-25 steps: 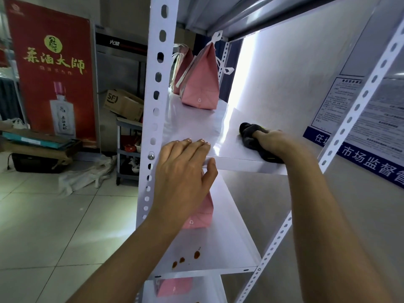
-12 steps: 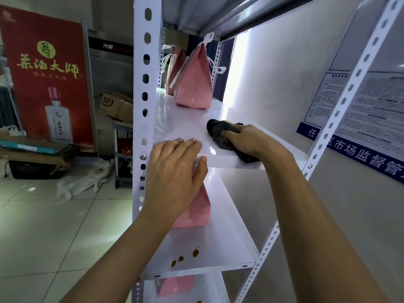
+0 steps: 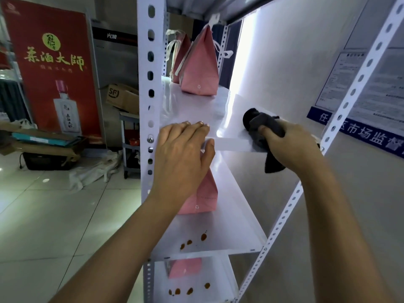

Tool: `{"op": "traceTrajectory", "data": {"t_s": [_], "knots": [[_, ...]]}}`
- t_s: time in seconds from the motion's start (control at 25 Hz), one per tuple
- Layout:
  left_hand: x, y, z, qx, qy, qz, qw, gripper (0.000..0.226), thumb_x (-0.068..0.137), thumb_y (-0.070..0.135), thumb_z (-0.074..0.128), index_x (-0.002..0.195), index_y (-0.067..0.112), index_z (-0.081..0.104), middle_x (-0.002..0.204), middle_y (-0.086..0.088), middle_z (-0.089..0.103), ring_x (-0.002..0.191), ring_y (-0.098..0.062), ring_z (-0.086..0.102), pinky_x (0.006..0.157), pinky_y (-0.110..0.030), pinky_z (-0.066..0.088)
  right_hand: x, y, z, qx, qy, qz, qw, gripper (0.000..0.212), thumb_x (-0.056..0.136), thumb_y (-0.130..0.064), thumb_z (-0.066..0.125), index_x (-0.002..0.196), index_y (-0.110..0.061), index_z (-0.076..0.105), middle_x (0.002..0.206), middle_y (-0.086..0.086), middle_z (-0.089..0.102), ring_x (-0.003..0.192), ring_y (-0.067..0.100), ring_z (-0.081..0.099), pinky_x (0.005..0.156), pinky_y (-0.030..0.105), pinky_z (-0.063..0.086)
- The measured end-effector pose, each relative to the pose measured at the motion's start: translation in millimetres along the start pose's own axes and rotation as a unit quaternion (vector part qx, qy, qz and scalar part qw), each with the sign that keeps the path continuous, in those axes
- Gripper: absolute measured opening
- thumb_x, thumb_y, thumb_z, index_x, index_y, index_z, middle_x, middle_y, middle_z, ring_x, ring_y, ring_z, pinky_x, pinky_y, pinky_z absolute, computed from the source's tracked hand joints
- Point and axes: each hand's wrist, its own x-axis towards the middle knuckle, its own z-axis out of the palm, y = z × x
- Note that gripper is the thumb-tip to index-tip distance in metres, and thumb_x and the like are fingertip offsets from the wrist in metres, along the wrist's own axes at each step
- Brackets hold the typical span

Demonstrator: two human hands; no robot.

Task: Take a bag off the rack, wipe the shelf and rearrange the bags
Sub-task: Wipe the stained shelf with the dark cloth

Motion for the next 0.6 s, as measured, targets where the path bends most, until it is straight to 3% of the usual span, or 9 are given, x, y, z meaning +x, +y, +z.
{"op": "traceTrajectory", "data": {"t_s": [0.12, 0.2, 0.44, 0.6], "knots": [[-2.3, 2.0, -0.6, 0.016, -0.015, -0.001, 1.000, 0.037, 0.098, 0.031, 0.045, 0.124, 0.014, 0.066, 0.127, -0.002, 0.068, 0.118, -0.024, 0.058, 0.105, -0.038, 0.033, -19.6, 8.6, 12.4, 0.026, 0.121, -0.059, 0.991, 0.026, 0.101, -0.039, 0.050, 0.103, -0.019, 0.067, 0.084, -0.002, 0.055, 0.079, 0.022, 0.052, 0.077, 0.034, 0.037], [-5.7, 3.8, -1.1, 0.035, -0.030, 0.003, 0.999, 0.040, 0.097, 0.029, 0.044, 0.129, 0.013, 0.061, 0.130, -0.003, 0.065, 0.120, -0.025, 0.055, 0.107, -0.040, 0.032, -24.6, 15.4, 20.3, 0.041, 0.154, -0.085, 0.984, 0.027, 0.101, -0.039, 0.050, 0.099, -0.017, 0.065, 0.084, -0.004, 0.055, 0.079, 0.020, 0.053, 0.077, 0.037, 0.042], [-33.5, 5.3, -14.5, -0.002, -0.053, 0.018, 0.998, 0.050, 0.095, 0.021, 0.049, 0.144, 0.009, 0.047, 0.150, -0.012, 0.045, 0.144, -0.031, 0.034, 0.119, -0.049, 0.021, -32.5, 34.4, 33.7, 0.065, 0.185, -0.133, 0.971, 0.038, 0.102, -0.043, 0.045, 0.120, -0.014, 0.062, 0.109, 0.005, 0.064, 0.102, 0.027, 0.057, 0.092, 0.049, 0.047], [-78.8, 9.3, -9.3, -0.022, -0.067, 0.008, 0.997, 0.057, 0.093, 0.012, 0.053, 0.148, 0.013, 0.041, 0.162, -0.012, 0.023, 0.151, -0.031, 0.017, 0.121, -0.042, 0.020, -43.3, 52.0, 41.5, 0.083, 0.193, -0.168, 0.963, 0.038, 0.103, -0.036, 0.047, 0.131, -0.012, 0.057, 0.129, 0.008, 0.060, 0.122, 0.027, 0.052, 0.104, 0.035, 0.039]]}}
